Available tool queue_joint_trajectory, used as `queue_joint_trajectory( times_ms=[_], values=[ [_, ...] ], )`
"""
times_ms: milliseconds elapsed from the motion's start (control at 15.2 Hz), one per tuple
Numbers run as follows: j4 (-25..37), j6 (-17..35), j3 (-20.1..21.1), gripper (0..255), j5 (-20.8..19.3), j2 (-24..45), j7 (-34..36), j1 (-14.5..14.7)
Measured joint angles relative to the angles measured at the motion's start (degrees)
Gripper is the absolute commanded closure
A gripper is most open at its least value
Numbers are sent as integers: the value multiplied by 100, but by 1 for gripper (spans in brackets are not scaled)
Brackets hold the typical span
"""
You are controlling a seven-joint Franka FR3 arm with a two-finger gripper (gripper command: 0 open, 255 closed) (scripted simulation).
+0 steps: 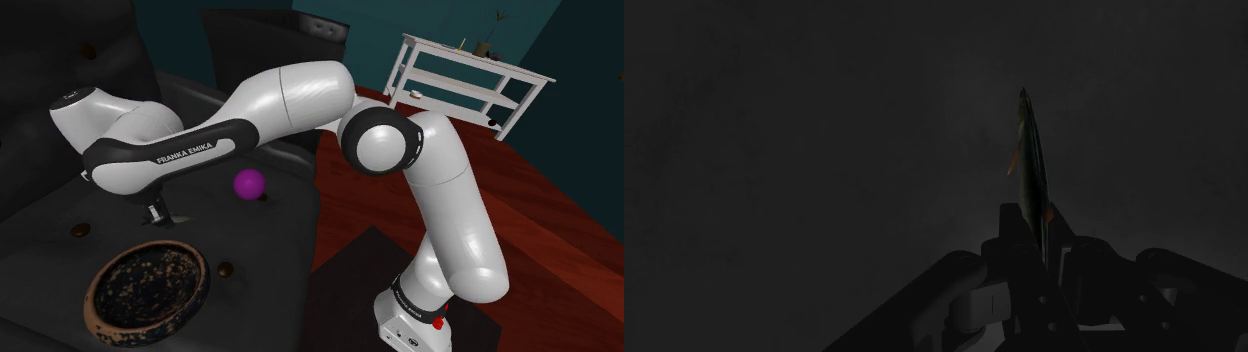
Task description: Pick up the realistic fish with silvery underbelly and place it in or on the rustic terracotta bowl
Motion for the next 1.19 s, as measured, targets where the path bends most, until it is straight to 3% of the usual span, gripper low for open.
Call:
queue_joint_trajectory(
  times_ms=[528, 1188],
  values=[
    [2, -93, 14, 255, 22, -79, -25, -9],
    [368, -677, 55, 255, 98, -321, -156, 15]
  ],
)
